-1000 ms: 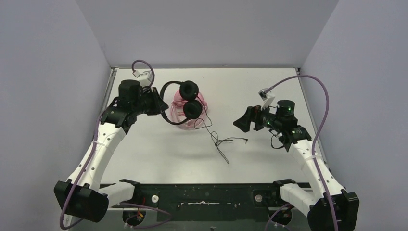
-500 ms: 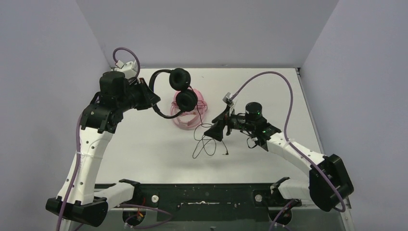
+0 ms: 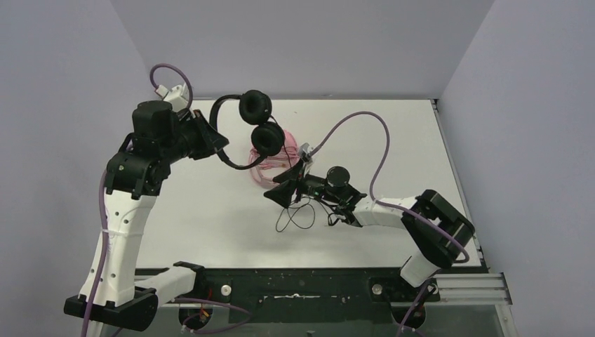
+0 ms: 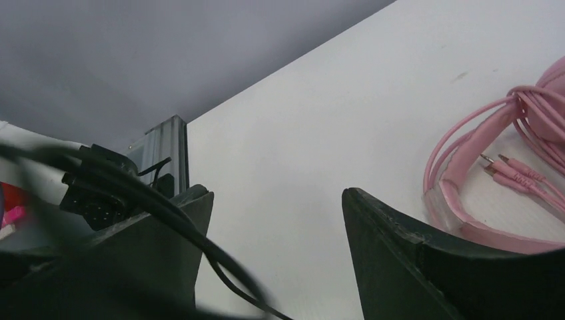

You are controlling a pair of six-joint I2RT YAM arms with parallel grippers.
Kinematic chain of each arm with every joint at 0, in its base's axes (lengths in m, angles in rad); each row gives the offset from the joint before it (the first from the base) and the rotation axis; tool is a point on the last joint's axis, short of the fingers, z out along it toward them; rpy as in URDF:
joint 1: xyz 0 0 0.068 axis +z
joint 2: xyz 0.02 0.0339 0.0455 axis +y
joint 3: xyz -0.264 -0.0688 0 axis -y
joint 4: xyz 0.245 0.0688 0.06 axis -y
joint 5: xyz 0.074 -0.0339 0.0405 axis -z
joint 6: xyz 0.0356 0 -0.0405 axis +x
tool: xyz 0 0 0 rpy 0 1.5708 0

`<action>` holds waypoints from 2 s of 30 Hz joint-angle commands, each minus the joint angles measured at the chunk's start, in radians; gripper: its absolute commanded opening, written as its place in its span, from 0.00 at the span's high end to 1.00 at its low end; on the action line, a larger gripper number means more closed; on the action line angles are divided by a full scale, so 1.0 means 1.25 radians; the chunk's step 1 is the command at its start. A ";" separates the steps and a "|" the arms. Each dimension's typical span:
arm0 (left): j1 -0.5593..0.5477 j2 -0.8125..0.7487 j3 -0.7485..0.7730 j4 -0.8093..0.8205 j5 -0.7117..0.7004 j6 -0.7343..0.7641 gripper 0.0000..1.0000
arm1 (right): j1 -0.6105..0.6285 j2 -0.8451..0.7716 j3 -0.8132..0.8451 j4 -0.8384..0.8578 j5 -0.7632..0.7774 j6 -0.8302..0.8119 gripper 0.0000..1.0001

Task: Wrap the headphones
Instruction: Pick up the headphones from the center of the board, then wrap the headphones cable around the headphones.

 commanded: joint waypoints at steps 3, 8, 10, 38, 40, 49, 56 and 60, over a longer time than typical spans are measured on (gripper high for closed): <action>0.025 -0.022 0.117 0.042 -0.017 -0.077 1.00 | -0.010 0.068 -0.051 0.313 0.068 0.106 0.43; 0.039 -0.017 0.133 0.078 0.012 -0.119 1.00 | -0.026 0.089 -0.014 0.316 0.037 0.143 0.85; 0.048 -0.008 0.163 0.068 0.011 -0.113 1.00 | -0.053 0.070 -0.033 0.273 0.050 0.164 1.00; 0.158 -0.067 0.031 0.233 0.428 0.082 1.00 | -0.467 -0.390 0.152 -0.935 0.175 -0.201 1.00; 0.123 -0.070 0.021 0.203 0.429 0.119 1.00 | -0.502 -0.378 0.167 -0.942 0.151 -0.198 1.00; -0.006 -0.100 -0.103 0.235 0.486 0.141 1.00 | -0.535 -0.276 0.206 -0.844 0.057 -0.140 1.00; -0.183 -0.110 -0.134 0.230 0.456 0.213 1.00 | -0.451 -0.151 0.256 -0.790 -0.006 -0.136 1.00; -0.299 -0.108 -0.159 0.196 0.421 0.276 1.00 | -0.449 -0.102 0.298 -0.784 -0.008 -0.122 1.00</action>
